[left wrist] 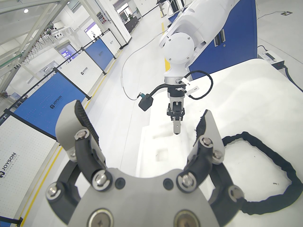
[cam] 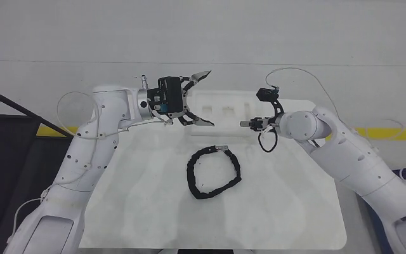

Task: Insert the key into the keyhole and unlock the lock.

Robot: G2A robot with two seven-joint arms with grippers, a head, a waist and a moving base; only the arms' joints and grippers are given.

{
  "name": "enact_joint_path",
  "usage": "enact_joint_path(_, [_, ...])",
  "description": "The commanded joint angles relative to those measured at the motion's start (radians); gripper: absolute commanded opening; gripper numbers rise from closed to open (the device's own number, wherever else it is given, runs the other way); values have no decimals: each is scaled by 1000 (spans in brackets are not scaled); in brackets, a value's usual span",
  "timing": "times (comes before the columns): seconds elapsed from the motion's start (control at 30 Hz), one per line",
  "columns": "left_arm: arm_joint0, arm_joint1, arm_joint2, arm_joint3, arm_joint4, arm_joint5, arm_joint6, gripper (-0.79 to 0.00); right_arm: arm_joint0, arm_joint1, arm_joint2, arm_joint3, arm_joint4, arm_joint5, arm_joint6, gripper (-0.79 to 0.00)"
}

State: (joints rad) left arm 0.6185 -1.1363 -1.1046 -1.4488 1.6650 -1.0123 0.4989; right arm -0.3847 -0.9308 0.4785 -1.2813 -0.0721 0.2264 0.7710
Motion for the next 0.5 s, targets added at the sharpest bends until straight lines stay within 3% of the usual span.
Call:
enact_joint_path(0.0, [0, 0, 0, 0, 0, 0, 0, 0, -1, -4, 4, 12, -7, -4, 3, -369])
enact_joint_path(0.13, [0, 0, 0, 0, 0, 0, 0, 0, -5, -12, 12, 29, -23, -15, 12, -431])
enact_joint_path(0.47, [0, 0, 0, 0, 0, 0, 0, 0, -16, -29, 35, 51, -73, -31, 37, -453])
